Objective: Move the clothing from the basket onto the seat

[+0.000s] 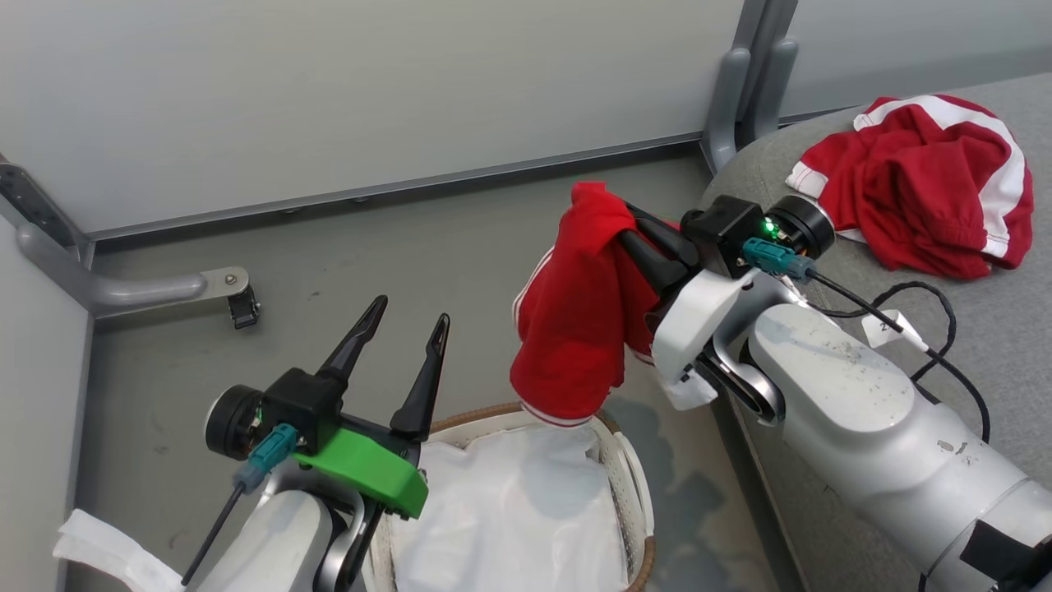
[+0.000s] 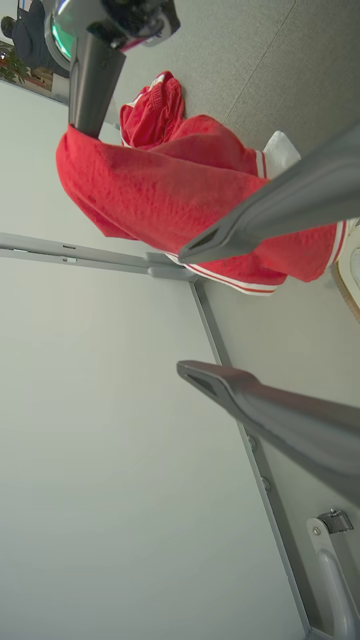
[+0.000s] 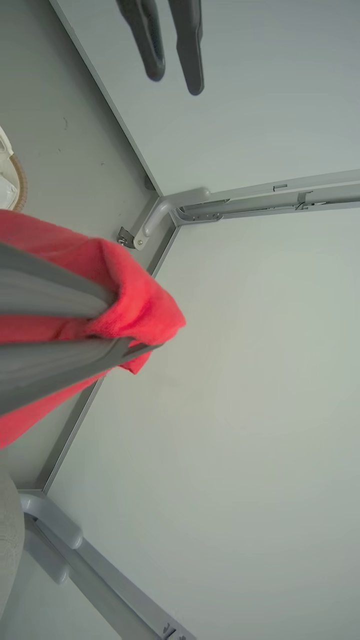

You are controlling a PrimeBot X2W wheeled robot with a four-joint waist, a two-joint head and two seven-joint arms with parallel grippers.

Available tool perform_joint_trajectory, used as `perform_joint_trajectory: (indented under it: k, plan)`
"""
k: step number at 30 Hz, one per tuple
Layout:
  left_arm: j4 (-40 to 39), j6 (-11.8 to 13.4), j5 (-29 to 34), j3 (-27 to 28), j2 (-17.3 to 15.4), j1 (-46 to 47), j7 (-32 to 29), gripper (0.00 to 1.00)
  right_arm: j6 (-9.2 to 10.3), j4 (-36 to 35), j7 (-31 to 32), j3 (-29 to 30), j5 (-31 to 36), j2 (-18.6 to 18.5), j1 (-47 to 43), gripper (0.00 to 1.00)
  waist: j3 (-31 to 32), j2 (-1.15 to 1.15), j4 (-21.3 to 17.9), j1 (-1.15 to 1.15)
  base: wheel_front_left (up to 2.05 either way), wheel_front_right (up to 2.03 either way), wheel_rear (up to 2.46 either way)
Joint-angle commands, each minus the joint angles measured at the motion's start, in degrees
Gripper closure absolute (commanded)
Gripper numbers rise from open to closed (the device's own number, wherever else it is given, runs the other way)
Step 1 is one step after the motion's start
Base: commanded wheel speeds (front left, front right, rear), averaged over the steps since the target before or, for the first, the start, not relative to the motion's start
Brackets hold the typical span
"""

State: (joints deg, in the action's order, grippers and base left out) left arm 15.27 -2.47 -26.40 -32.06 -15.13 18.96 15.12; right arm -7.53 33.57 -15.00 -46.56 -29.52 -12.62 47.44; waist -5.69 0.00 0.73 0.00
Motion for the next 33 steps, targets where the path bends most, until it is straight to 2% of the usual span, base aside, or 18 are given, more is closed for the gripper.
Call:
perform_joint_trajectory:
  k: [1,7,13,25,33]
  plan:
    - [-0.4,-0.42,0.86,1.0,0.69,-1.41,0.02,0.0,0.08,-0.36,-0.26,0.54,0.49,-0.04,-0.97,1.0,0.03,0.0,-0.29,0.0,0.0,0.0,0.0]
    - [-0.74,-1.91,3.59,3.65,2.78,-3.94,0.02,0.0,0.08,-0.7,-0.26,2.49,1.55,0.39,-2.05,1.0,-0.13,0.0,-1.43,0.0,0.0,0.0,0.0]
    - [-1.48,-3.12,5.8,5.7,4.14,-4.88,0.01,0.0,0.08,-1.4,-0.26,4.99,2.86,0.59,-2.33,1.0,-1.25,0.0,-4.21,0.0,0.0,0.0,0.0]
    - [-2.21,-4.56,9.19,7.51,5.6,-4.53,0.01,0.0,0.08,-3.23,-0.25,11.01,5.65,0.76,-4.68,1.0,-4.95,0.0,-17.14,0.0,0.0,0.0,0.0]
    - [-1.27,-5.0,10.75,6.65,4.61,-2.94,0.01,0.0,0.08,-4.43,-0.25,14.4,7.09,1.99,-6.78,1.0,-7.28,0.0,-25.34,0.0,0.0,0.0,0.0]
